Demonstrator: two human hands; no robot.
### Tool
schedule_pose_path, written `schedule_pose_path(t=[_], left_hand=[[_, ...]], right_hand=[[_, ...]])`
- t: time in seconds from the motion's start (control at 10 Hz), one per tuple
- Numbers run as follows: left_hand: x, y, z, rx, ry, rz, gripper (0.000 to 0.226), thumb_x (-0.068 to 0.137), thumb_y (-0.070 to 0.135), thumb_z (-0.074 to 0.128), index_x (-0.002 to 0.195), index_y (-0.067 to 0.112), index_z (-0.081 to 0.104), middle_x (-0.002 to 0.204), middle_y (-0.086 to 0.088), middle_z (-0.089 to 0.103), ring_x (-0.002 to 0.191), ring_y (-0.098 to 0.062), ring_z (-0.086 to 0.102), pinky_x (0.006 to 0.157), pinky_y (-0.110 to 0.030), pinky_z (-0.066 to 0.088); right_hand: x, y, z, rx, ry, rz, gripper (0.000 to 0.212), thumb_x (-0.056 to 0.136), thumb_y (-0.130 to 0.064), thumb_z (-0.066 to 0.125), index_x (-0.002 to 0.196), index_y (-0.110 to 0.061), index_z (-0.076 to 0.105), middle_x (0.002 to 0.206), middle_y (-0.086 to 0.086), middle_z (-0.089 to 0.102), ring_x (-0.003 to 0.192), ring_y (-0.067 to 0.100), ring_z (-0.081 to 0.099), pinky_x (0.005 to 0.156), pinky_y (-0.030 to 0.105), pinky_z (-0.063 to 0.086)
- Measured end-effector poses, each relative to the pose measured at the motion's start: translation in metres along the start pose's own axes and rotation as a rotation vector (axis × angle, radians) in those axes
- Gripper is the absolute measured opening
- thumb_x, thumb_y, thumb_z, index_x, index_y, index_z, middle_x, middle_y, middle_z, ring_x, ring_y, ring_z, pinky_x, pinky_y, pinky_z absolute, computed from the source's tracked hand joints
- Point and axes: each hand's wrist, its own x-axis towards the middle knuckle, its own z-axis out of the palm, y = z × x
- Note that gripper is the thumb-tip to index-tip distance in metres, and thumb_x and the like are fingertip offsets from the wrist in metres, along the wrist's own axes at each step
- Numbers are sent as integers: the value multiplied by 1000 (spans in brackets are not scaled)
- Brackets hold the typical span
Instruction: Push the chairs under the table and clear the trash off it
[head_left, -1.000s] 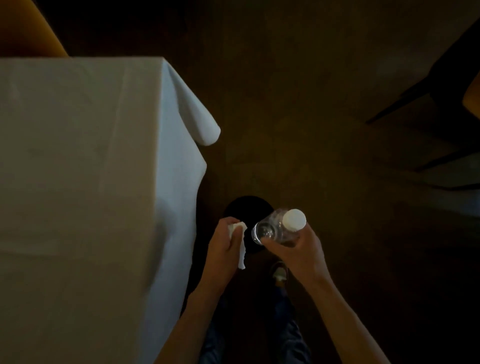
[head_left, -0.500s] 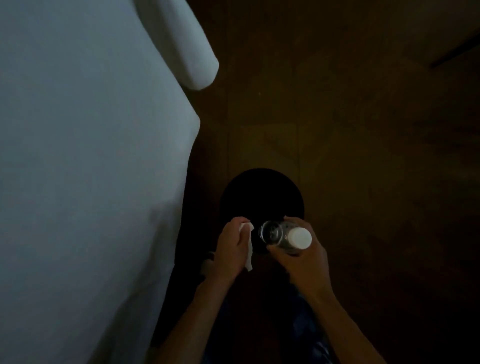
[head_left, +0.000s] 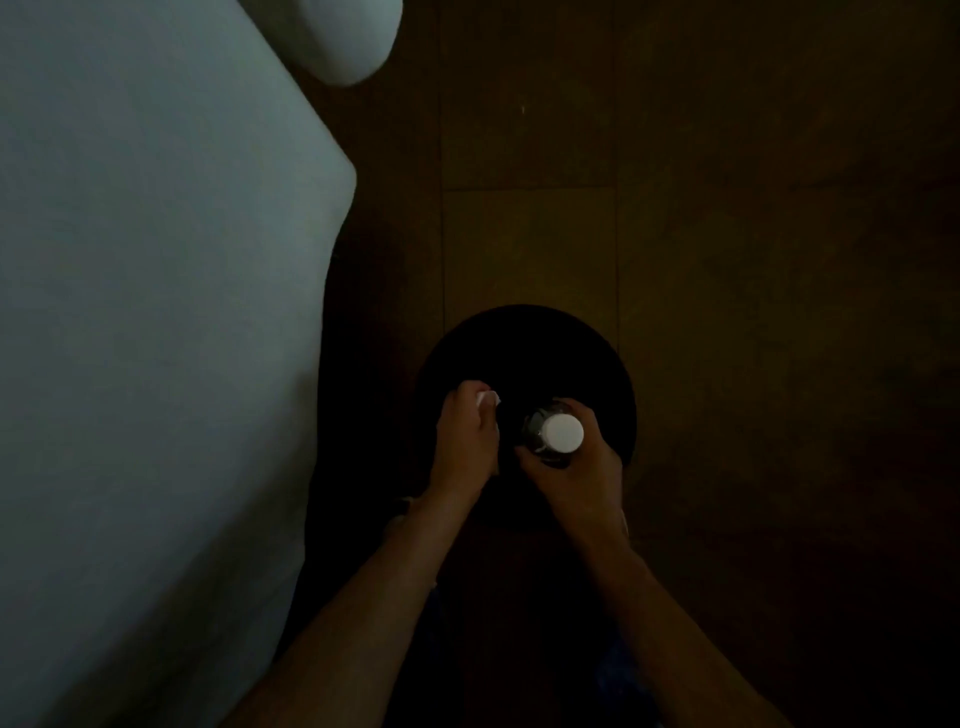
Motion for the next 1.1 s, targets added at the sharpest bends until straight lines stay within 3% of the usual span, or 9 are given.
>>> schedule_pose_path(t=[0.2,0.3,0.4,0.6,0.9,1.0,1.1], left_hand=[[17,-3,12,25,-38,-50,28,100,27,47,118,8,56,118,-8,52,102,-19,54,83,-26,41],[14,0,15,3,-39,-117,36,100,35,45,124,10,55,126,-16,53,111,-30,55,93,-36,45],[11,1,15,12,-27,-148,39,102,33,43,133,13,51,137,-12,48,122,-29,49,93,-29,37],[4,5,5,7,40,-66,32,102,33,41,127,23,58,132,-1,55,120,-17,51,93,-23,36],[-43,32,-23,-1,53,-9,33,103,33,39,128,24,57,138,2,50,126,-10,44,98,-24,33],[-76,53,-40,-46,66,-41,33,103,33,39,130,25,56,144,1,47,134,-13,39,111,-36,33],[-115,75,-52,-77,81,-80,36,103,35,38,134,25,53,149,0,42,138,-14,34,114,-39,29]], right_hand=[[18,7,5,-11,-33,19,67,72,-15,85,131,-21,52,114,-15,59,103,-4,55,78,-2,39],[19,6,4,-18,-32,30,65,77,-18,82,134,-22,50,118,-14,57,107,-4,51,77,-4,37],[21,5,2,-71,-51,-2,57,80,-21,79,130,-21,52,123,-9,60,110,2,53,79,-1,36],[18,0,-9,-75,-45,35,51,83,-26,76,128,-24,51,125,-6,58,114,8,53,89,22,45],[-16,-20,-27,-35,-102,77,39,95,-36,59,132,-29,50,131,-7,56,122,11,51,100,43,49],[-40,-42,-46,1,-108,138,41,97,-42,54,136,-32,48,137,-6,53,126,10,47,104,42,46],[-67,-69,-65,75,-113,216,48,97,-49,50,142,-34,42,147,-3,44,133,12,41,109,42,41]])
